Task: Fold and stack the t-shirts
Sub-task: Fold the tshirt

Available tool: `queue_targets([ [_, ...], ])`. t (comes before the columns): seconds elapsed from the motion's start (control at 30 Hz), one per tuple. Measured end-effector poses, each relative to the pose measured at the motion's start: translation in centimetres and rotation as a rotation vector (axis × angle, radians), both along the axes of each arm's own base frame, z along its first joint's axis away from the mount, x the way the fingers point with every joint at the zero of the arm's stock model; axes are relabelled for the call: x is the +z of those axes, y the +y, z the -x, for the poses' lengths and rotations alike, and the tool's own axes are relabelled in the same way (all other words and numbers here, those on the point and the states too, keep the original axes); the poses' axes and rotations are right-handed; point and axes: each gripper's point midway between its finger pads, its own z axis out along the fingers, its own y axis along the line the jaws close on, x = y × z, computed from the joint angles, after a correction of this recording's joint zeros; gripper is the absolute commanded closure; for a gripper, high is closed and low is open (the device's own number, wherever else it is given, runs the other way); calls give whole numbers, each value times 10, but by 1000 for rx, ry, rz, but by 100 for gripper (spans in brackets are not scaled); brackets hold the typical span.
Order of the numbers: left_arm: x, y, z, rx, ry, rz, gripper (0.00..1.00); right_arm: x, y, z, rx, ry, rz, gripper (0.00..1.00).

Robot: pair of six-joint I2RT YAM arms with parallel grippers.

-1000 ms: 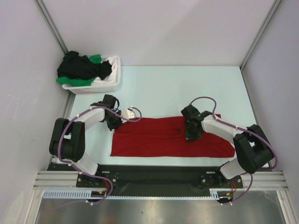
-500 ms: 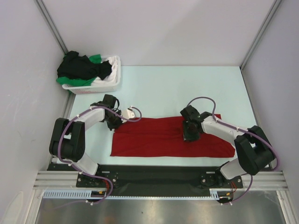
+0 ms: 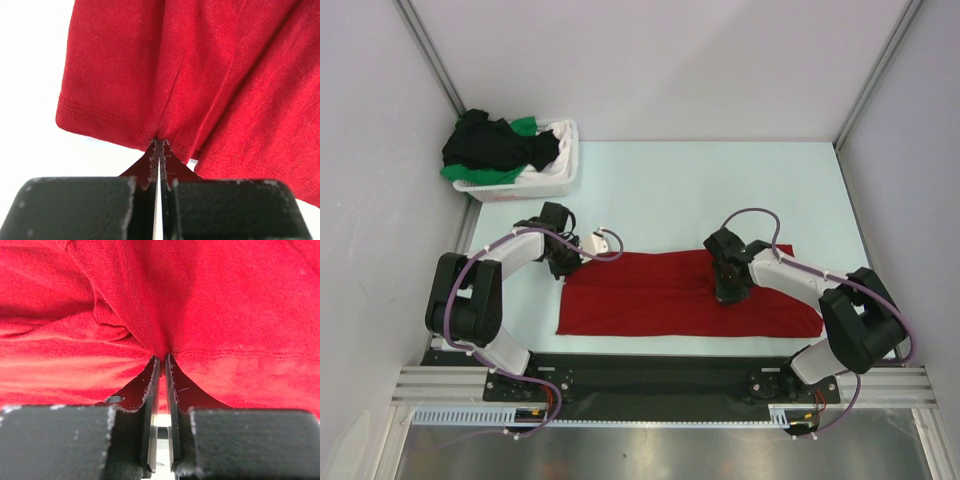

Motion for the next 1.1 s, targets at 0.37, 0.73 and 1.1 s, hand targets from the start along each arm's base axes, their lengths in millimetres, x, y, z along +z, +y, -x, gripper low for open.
queue_targets([
  [0.37, 3, 1, -4, 2, -13, -6, 100, 14, -2, 0, -4, 2, 13, 87],
  [0.73, 4, 1, -5, 3, -15, -6, 100, 16, -3, -4, 22, -12, 24, 100],
  [1.1, 4, 2, -6, 5, -18, -14, 100, 15, 4, 12, 68, 53, -10, 100],
])
